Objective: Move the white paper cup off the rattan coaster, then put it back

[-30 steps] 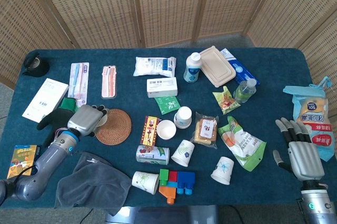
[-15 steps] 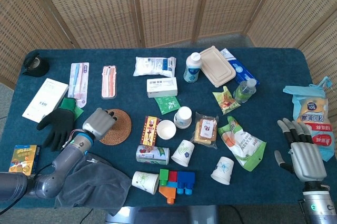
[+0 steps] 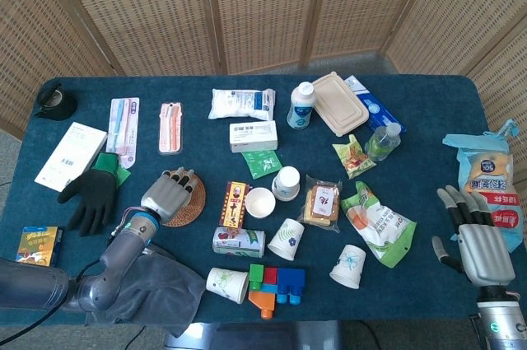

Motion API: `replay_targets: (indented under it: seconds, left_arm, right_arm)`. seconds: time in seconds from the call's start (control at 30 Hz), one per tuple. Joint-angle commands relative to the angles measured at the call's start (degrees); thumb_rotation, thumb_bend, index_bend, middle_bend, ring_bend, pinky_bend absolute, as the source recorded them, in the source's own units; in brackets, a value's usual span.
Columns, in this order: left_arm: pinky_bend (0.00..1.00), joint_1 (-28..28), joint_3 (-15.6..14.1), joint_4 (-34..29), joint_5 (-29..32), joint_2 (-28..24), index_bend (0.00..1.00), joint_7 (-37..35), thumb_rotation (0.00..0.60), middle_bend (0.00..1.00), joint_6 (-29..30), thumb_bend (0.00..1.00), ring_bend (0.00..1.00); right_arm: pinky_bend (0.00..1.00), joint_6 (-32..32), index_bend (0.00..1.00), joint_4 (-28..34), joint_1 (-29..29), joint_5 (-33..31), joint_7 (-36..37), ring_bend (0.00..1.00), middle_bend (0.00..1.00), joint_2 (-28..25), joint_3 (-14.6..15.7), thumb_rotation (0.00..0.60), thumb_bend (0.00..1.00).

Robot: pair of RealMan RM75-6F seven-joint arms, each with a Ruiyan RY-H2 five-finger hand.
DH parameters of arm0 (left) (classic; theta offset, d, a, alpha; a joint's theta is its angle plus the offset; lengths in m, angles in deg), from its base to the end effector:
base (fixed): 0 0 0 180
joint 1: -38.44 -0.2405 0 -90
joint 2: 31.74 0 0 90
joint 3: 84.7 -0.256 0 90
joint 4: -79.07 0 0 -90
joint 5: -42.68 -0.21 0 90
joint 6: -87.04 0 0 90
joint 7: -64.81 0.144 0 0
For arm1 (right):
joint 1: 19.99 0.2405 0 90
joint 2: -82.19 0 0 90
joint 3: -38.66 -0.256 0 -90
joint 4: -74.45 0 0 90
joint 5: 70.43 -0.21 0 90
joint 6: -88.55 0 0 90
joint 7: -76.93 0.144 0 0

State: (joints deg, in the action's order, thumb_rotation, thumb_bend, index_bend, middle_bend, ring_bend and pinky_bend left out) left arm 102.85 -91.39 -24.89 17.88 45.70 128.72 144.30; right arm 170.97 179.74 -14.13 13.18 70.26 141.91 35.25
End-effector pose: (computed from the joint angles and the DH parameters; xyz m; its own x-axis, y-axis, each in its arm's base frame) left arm -0.1394 0.3253 0.0019 0.9167 0.2972 0.2670 0.3902 -0.5223 -0.7583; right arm -0.2738 -0.1839 0.1601 0.3623 -0.0481 0.9308 -0.9320 -0.0090 0.3623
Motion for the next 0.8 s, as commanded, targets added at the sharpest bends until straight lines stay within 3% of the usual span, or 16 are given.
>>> replay_targets:
  seconds: [0.03, 0.23, 0.53, 0.8]
  left_arm:
    - [0.23, -0.25, -0.26, 0.43, -0.76, 0.17, 0.00, -0.85, 0.600, 0.00, 0.40, 0.49, 0.00]
    - [0.23, -1.23, -0.21, -0.04, -3.13, -1.04, 0.00, -3.96, 0.600, 0.00, 0.96, 0.49, 0.00]
    - [0.22, -7.31, 0.60, -2.73, -12.04, -6.95, 0.00, -16.94, 0.600, 0.00, 1.96, 0.49, 0.00]
    - [0.22, -12.80, -0.02, 0.12, -18.59, -8.86, 0.00, -26.55, 0.600, 0.00, 0.31, 0.49, 0.00]
  right_arm:
    - [0.00, -0.01, 0.00, 0.14, 0.00, 0.05, -0.08, 0.00, 0.00, -0.04, 0.00, 0.600, 0.45]
    - [0.00, 0.06, 0.00, 0.62, -0.02, 0.34, -0.56, 0.00, 0.00, -0.19, 0.03, 0.600, 0.45]
    - [0.00, -0.29, 0.00, 1.46, 0.34, 0.89, -1.66, 0.00, 0.00, -0.16, 0.02, 0.600, 0.45]
    - [0.00, -0.84, 0.00, 2.33, 0.71, 0.73, -3.09, 0.00, 0.00, -0.03, -0.02, 0.600, 0.45]
